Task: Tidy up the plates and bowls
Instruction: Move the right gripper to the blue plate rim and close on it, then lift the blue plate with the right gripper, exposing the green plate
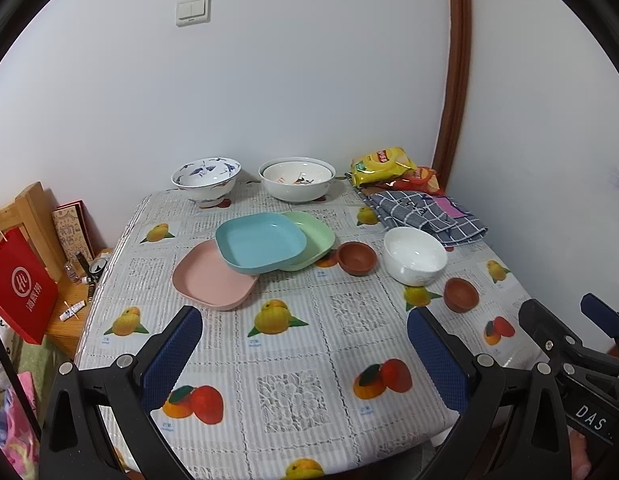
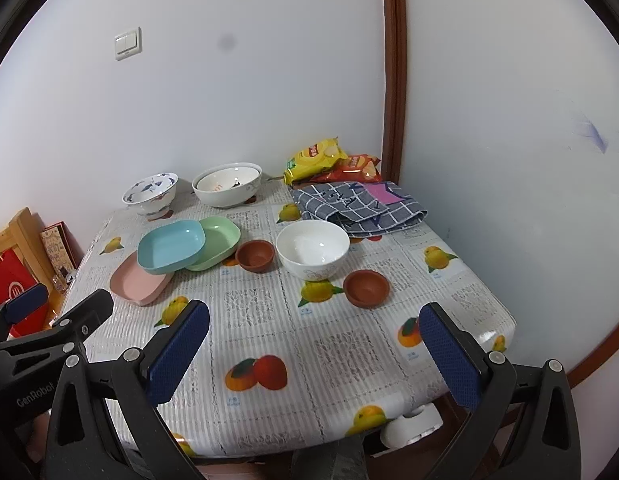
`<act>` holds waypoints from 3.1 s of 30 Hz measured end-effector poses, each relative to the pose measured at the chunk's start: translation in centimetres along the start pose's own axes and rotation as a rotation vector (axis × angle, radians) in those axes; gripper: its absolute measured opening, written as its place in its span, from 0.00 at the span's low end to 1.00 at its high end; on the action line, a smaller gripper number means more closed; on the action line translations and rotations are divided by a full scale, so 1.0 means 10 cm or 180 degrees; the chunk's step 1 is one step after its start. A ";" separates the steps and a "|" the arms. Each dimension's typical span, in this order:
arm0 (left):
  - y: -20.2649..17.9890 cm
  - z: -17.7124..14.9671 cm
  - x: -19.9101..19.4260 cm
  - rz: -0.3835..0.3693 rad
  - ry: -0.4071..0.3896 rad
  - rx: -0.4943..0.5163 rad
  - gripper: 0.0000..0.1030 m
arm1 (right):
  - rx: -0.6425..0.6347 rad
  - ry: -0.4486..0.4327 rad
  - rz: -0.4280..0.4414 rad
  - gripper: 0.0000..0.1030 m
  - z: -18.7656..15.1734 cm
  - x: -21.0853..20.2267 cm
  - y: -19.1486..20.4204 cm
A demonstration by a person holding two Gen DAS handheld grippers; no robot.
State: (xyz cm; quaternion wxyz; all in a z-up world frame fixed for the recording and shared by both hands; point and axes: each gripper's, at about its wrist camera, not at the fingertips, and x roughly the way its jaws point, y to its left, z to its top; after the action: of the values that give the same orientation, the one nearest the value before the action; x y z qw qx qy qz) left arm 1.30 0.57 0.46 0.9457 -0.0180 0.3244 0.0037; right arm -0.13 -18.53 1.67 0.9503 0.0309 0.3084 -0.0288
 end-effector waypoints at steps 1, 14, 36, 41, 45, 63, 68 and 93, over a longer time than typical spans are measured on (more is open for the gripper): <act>0.01 0.03 0.03 0.0007 0.0012 -0.0013 1.00 | 0.0015 -0.0015 0.0005 1.00 0.01 0.02 0.00; 0.35 0.56 0.56 0.0170 0.0168 -0.0069 1.00 | 0.0185 0.0083 0.0525 1.00 0.60 0.56 0.12; 1.26 0.99 2.07 0.0498 0.0597 -0.0385 0.93 | -0.0351 0.0490 0.0926 0.97 1.26 2.23 1.15; 1.30 0.95 2.42 0.0473 0.0726 -0.0424 0.89 | -0.0494 0.0749 0.0985 0.92 1.04 2.58 1.33; 1.32 0.94 2.63 0.0456 0.0773 -0.0396 0.86 | -0.0461 0.1000 0.1081 0.86 0.84 2.83 1.40; 1.36 0.82 3.31 0.0214 0.1059 -0.0392 0.54 | -0.0366 0.1316 0.1041 0.58 0.50 3.25 1.56; 1.37 0.80 3.34 0.0199 0.1049 -0.0424 0.45 | -0.0412 0.1246 0.0956 0.48 0.47 3.23 1.58; 0.97 1.04 2.39 -0.0137 0.0712 -0.0283 0.16 | -0.0001 0.0950 0.0879 0.08 0.70 2.42 1.15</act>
State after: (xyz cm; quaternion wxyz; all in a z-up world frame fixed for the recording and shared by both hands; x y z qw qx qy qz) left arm 26.36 10.58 -6.35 0.9018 -0.0672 0.4269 -0.0043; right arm 24.39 -8.43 -6.39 0.8890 0.0767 0.4386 0.1067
